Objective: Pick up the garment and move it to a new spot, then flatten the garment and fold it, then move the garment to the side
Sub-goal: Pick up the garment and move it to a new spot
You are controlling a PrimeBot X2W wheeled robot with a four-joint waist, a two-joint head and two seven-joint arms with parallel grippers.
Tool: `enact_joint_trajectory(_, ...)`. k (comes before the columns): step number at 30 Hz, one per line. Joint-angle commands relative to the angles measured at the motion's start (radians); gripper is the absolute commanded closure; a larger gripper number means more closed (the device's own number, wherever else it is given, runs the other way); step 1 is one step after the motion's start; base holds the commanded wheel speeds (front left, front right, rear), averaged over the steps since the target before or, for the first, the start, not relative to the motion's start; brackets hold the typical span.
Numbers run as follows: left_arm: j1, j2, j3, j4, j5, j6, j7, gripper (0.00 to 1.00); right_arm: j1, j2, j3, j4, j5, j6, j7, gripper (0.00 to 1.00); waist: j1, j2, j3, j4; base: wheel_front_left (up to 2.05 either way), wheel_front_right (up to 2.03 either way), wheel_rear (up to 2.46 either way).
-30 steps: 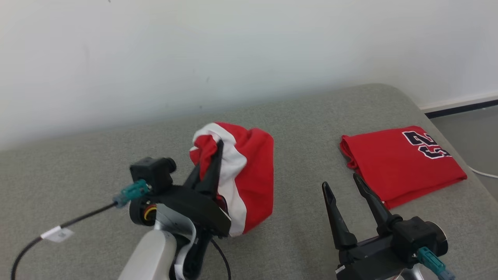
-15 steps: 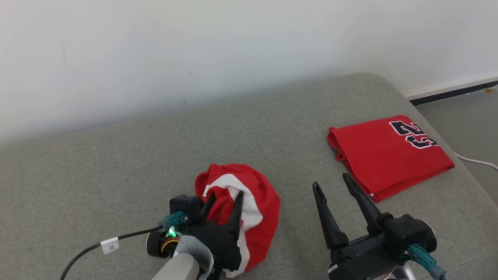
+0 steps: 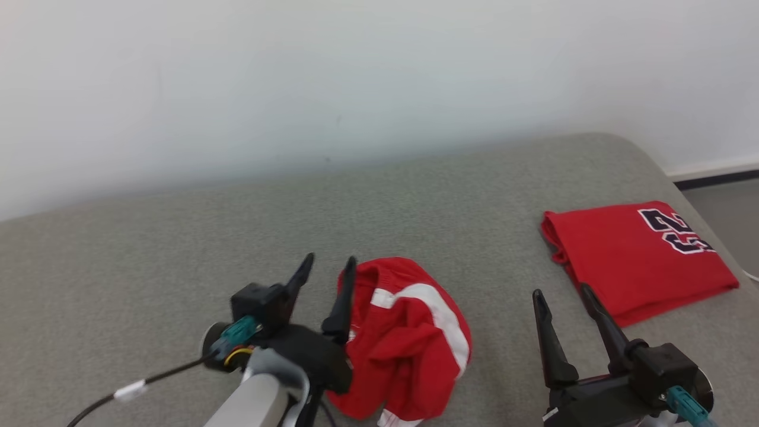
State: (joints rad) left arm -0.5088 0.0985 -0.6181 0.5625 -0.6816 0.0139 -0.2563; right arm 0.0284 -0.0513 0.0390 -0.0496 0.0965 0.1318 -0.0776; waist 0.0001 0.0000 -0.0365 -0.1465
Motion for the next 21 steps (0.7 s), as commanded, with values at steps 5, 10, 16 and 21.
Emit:
enact_joint_trajectory(5,0.156,0.085,0.119,-0.215,0.088,0.089,-0.009,0.00,0.026,0.002,-0.052,0.031,0.002,-0.002,-0.022,0.00,-0.0001,0.0000,-0.034,0.100,0.00,0.00,0.00)
enact_joint_trajectory(10,0.328,0.130,0.257,-0.388,0.179,0.134,-0.008,0.00,0.039,0.002,-0.089,0.079,0.016,-0.002,-0.040,0.00,-0.0001,0.0000,-0.053,0.139,0.00,0.00,0.00)
enact_joint_trajectory(16,0.521,0.147,0.402,-0.464,0.252,0.119,-0.009,0.00,0.052,0.002,-0.113,0.157,0.010,-0.002,-0.067,0.00,-0.0001,0.0000,-0.065,0.154,0.00,0.00,0.00)
enact_joint_trajectory(21,0.617,0.150,0.469,-0.438,0.285,0.104,-0.009,0.00,0.069,0.002,-0.121,0.208,-0.001,-0.002,-0.075,0.00,-0.0001,0.0000,-0.069,0.152,0.00,0.00,0.00)
